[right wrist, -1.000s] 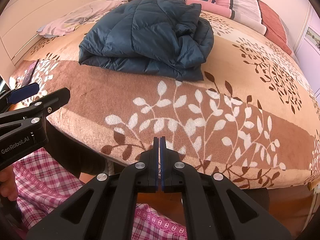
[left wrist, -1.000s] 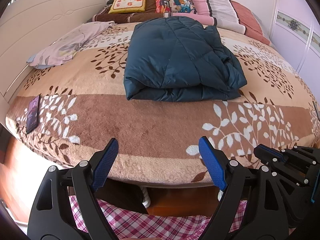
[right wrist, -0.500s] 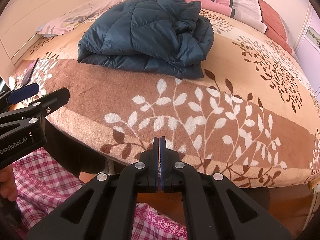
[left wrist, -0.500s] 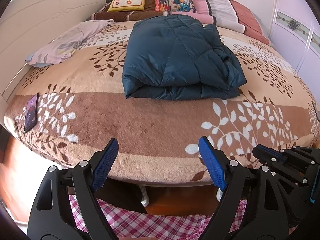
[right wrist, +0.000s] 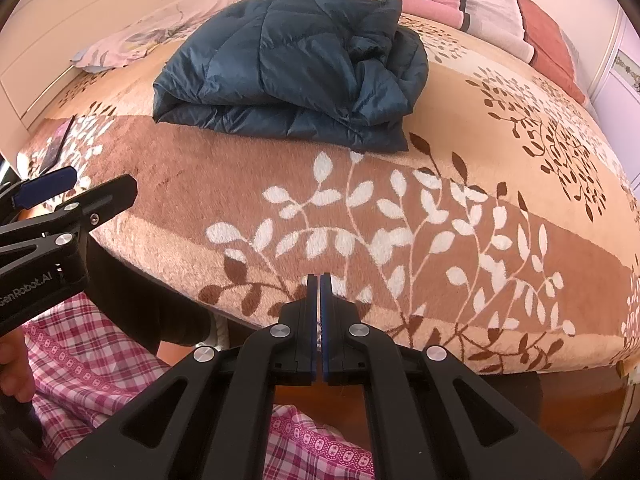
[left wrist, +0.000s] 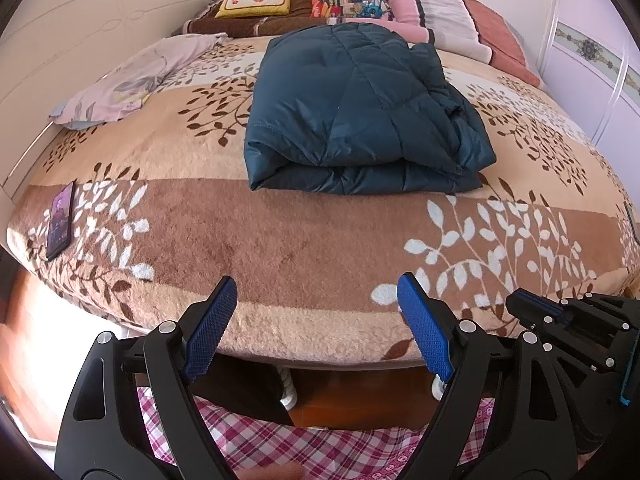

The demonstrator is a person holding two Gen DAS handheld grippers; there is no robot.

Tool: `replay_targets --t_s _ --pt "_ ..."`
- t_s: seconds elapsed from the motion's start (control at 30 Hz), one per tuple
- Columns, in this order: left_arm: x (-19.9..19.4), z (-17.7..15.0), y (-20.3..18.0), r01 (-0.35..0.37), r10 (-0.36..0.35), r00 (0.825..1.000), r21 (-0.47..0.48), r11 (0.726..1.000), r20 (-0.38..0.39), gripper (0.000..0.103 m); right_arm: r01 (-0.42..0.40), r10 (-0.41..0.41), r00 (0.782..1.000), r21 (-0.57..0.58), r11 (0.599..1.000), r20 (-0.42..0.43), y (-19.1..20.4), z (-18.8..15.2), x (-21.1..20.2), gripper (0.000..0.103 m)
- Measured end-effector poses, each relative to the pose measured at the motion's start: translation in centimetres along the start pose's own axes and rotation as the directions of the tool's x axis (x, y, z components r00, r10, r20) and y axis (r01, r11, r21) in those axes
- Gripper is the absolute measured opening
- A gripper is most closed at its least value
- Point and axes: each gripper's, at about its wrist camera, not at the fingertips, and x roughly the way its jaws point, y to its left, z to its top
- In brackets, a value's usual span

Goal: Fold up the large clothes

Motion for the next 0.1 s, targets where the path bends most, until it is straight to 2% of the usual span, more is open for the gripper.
replay_targets --t_s 0.1 --pt "0.03 0.04 0.12 0.001 -0.001 1.000 0.002 1.000 -0.001 0.082 -0.001 0.001 1.000 0.000 1.000 -0.002 -0.04 0.05 0.04 0.001"
